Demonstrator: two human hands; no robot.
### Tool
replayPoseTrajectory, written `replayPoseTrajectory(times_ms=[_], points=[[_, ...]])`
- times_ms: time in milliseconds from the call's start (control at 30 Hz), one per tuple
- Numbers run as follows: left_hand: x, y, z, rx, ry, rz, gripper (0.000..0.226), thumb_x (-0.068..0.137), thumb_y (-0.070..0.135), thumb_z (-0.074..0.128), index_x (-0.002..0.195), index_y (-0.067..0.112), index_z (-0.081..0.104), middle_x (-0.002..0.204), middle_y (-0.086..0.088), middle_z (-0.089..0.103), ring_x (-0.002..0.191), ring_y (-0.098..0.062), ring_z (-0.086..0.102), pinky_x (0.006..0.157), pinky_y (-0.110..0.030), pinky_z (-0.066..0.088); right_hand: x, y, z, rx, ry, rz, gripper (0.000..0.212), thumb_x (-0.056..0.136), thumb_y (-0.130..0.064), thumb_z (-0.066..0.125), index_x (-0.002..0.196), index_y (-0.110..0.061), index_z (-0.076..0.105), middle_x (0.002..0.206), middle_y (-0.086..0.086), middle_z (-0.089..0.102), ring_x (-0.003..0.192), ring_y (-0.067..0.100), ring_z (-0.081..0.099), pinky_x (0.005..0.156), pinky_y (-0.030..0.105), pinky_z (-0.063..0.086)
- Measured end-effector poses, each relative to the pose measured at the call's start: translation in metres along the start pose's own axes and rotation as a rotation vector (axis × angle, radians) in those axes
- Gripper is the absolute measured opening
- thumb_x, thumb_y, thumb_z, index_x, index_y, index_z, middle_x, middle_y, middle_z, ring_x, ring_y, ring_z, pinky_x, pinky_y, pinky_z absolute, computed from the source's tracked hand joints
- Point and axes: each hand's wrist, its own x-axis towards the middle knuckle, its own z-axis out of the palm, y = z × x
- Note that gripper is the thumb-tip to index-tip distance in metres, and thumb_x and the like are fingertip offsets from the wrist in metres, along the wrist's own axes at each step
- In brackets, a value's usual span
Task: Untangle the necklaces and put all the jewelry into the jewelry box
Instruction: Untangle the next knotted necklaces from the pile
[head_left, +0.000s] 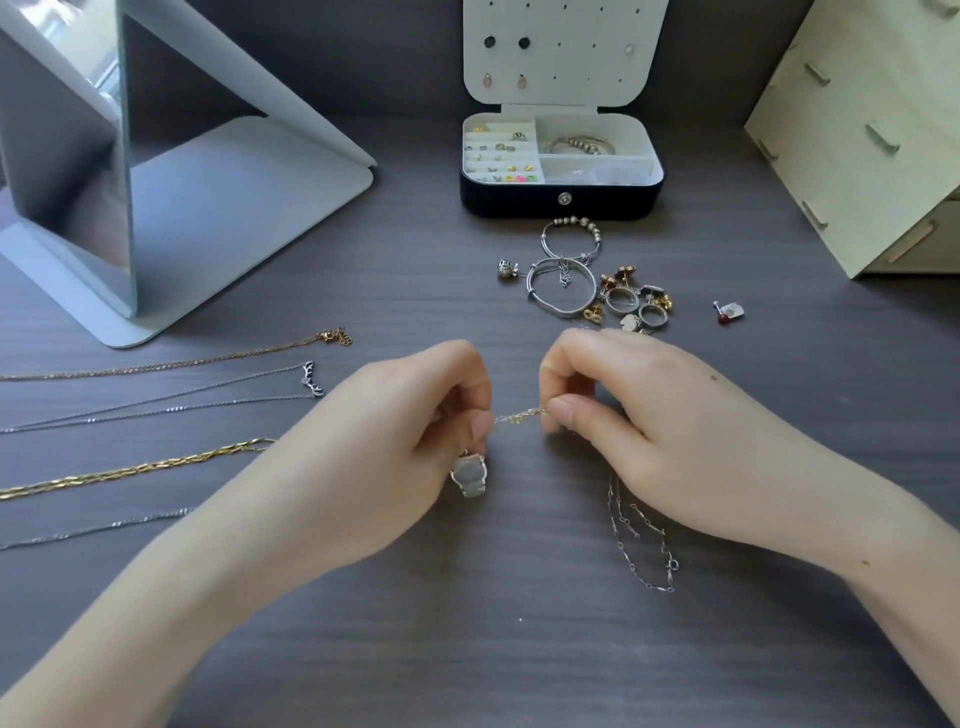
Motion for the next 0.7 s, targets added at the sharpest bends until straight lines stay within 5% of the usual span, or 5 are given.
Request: replayPoseTrajectory(times_ms=[133,367,533,700], points=[[0.0014,-0.0016,0.0044,-0.097,-0.017,-0.003,0.023,0.092,0.008,0.046,0.086,0.030,0.051,0.068,0.012,0.061,0.058,-0.008,0.054,0.058,-0.022,0.043,-0.0009,-0.0024,-0.0013,0.072,-0.034,0.054,0.018,0.091,-0.010,0.051,0.079,-0.022,0.047,0.065,-0.007,0.058,0.063,-0.002,0.047,0.061,0.012,0.035],[0.0031,0.0009,0.0063,-0.270,-0.048,0.006,0.022,0.080,0.030,0.037,0.084,0.033,0.058,0.058,0.006,0.043,0.058,-0.012,0.040,0.057,-0.028,0.034,0.0005,0.0025,-0.0015,0.145,0.008,0.106,0.017,0.092,-0.016,0.051,0.078,-0.026,0.050,0.061,-0.012,0.051,0.058,0.006,0.045,0.057,0.019,0.033],[0.0043,0.0016,0.0052,-0.265,-0.053,0.030,0.033,0.072,0.057,0.043,0.090,0.035,0.060,0.075,-0.003,0.063,0.072,-0.022,0.056,0.068,-0.035,0.044,0.0018,0.0021,-0.0019,0.266,0.033,0.106,0.013,0.084,-0.030,0.046,0.084,-0.027,0.059,0.060,-0.003,0.052,0.052,0.009,0.042,0.053,0.023,0.035],[0.0063,0.0027,0.0048,-0.296,-0.055,0.013,0.018,0.076,0.044,0.052,0.087,0.034,0.062,0.073,-0.007,0.065,0.071,-0.030,0.056,0.070,-0.046,0.046,0.0008,0.0024,-0.0071,0.208,0.047,0.084,0.014,0.079,-0.032,0.050,0.083,-0.031,0.063,0.070,-0.009,0.060,0.062,0.010,0.053,0.062,0.021,0.041]])
